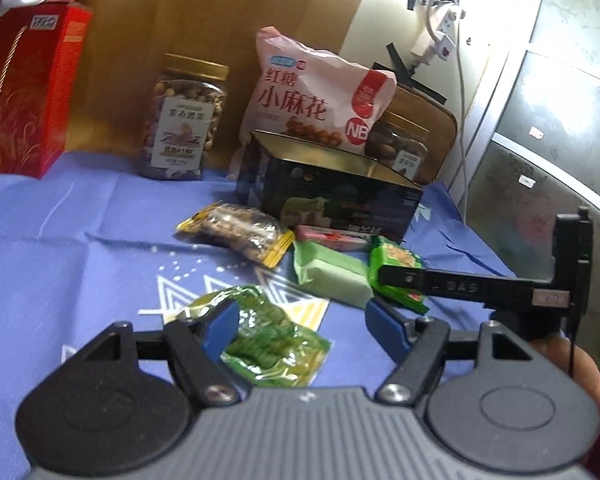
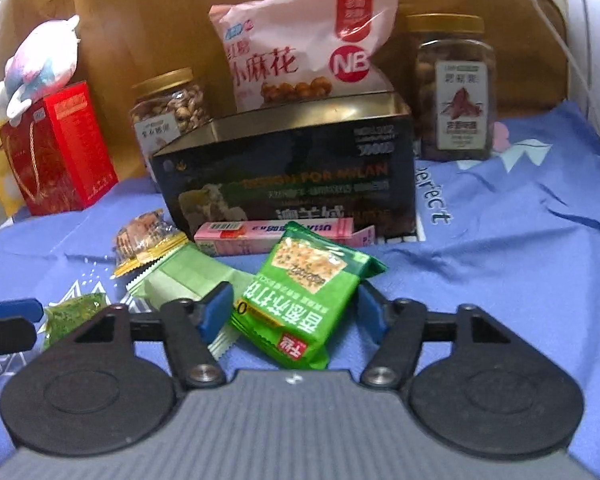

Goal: Organize snacks

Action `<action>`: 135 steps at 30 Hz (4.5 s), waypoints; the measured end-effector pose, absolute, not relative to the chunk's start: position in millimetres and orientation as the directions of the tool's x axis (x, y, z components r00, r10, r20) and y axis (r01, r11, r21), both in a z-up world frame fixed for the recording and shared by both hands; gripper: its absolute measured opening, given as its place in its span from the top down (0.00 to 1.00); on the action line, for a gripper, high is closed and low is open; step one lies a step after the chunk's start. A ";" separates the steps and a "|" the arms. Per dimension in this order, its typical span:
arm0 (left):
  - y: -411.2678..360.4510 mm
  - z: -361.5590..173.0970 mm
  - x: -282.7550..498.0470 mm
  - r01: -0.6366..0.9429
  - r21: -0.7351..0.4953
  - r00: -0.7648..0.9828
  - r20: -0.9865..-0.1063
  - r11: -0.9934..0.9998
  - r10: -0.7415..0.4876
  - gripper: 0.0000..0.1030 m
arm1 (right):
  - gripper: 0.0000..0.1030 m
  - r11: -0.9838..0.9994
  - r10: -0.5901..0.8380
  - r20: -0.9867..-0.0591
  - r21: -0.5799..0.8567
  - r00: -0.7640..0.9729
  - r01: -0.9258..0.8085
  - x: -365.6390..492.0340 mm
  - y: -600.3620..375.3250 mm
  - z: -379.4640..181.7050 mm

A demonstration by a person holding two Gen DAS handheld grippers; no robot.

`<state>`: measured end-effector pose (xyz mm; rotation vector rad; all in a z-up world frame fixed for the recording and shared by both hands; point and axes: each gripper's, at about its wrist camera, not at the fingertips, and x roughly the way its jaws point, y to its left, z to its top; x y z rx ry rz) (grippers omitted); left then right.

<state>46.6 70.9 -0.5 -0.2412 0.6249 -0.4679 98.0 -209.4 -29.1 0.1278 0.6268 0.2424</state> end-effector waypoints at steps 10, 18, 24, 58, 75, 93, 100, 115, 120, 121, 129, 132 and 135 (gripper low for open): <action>80.1 -9.4 46.4 0.341 -0.409 0.704 -0.486 0.846 -0.518 0.31 | 0.41 0.865 0.502 -0.478 0.262 0.721 -0.429 37.7 -201.8 -15.7; 81.5 -10.1 46.8 0.337 -0.422 0.701 -0.484 0.841 -0.524 0.31 | 0.36 0.778 0.531 -0.522 -0.010 0.667 -0.628 9.3 -130.9 -29.0; 80.0 -12.1 48.7 0.339 -0.425 0.691 -0.493 0.840 -0.528 0.31 | 0.20 0.783 0.506 -0.556 -0.024 0.659 -0.621 13.3 -125.5 -29.4; 77.7 -13.9 49.9 0.341 -0.420 0.688 -0.498 0.841 -0.528 0.29 | 0.18 0.804 0.521 -0.559 0.067 0.645 -0.591 16.2 -137.7 -30.9; 77.7 -13.7 49.8 0.342 -0.421 0.687 -0.498 0.840 -0.529 0.29 | 0.18 0.804 0.521 -0.559 0.068 0.645 -0.591 15.9 -137.7 -30.8; 76.1 -14.7 49.6 0.350 -0.420 0.683 -0.497 0.837 -0.535 0.29 | 0.18 0.804 0.522 -0.559 0.068 0.645 -0.591 16.1 -137.8 -30.9; 75.1 -14.6 48.9 0.353 -0.421 0.681 -0.497 0.835 -0.538 0.29 | 0.19 0.796 0.522 -0.560 0.049 0.643 -0.604 14.5 -135.6 -29.8; 74.7 -15.1 49.0 0.354 -0.421 0.681 -0.496 0.835 -0.539 0.29 | 0.19 0.799 0.514 -0.562 0.037 0.648 -0.601 13.7 -132.6 -30.2; 74.4 -15.3 48.9 0.357 -0.422 0.679 -0.495 0.833 -0.542 0.29 | 0.19 0.797 0.517 -0.563 0.042 0.645 -0.602 14.3 -132.7 -30.6; 74.1 -15.3 48.6 0.357 -0.422 0.679 -0.496 0.833 -0.542 0.29 | 0.19 0.797 0.518 -0.563 0.043 0.644 -0.603 14.6 -132.7 -30.6; 74.0 -15.4 48.7 0.358 -0.422 0.679 -0.495 0.833 -0.542 0.29 | 0.19 0.793 0.520 -0.565 0.042 0.640 -0.608 14.2 -132.0 -30.8; 74.0 -15.4 48.8 0.358 -0.422 0.679 -0.495 0.833 -0.542 0.29 | 0.19 0.793 0.520 -0.566 0.040 0.640 -0.608 14.3 -131.5 -30.7; 74.0 -15.4 48.8 0.358 -0.423 0.678 -0.495 0.833 -0.543 0.29 | 0.19 0.791 0.521 -0.567 0.039 0.639 -0.610 14.0 -131.4 -31.2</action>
